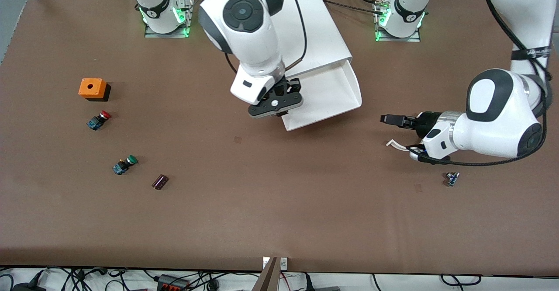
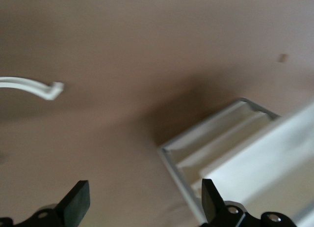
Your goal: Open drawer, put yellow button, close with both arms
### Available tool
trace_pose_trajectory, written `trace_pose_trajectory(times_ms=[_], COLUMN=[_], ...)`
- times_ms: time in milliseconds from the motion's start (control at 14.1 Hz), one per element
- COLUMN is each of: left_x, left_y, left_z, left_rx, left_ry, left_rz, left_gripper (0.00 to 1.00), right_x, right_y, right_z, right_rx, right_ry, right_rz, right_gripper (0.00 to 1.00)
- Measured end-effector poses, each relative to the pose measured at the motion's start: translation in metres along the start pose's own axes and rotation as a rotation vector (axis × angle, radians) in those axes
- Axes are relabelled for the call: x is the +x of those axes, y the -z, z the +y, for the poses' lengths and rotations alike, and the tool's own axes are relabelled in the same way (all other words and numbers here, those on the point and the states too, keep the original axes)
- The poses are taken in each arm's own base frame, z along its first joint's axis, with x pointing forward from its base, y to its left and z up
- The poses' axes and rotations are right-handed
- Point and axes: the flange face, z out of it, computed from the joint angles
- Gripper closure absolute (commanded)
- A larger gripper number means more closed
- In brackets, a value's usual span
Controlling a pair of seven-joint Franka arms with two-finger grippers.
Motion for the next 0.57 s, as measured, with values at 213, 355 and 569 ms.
trace_pose_trajectory(times_ms=[213, 355, 569], left_x=[0.000, 0.000, 0.003], left_y=[0.028, 0.053, 0.068], left_z=[-0.009, -0.009, -0.002], left_rx=[0.219, 0.336, 0.391], left_ry=[-0.009, -0.019, -0.033], left_rz=[0.056, 0.105, 0.145], left_gripper=[0.00, 0.00, 0.00], right_x=[-0.006, -0.010, -0.017], right_y=[-0.026, -0.037, -0.046], right_z=[-0.026, -0.042, -0.059], right_rx=[0.003, 0.011, 0.019], right_ry=[-0.016, -0.030, -0.028], right_rz=[-0.002, 0.006, 0.013], right_gripper=[1.00, 1.00, 1.00])
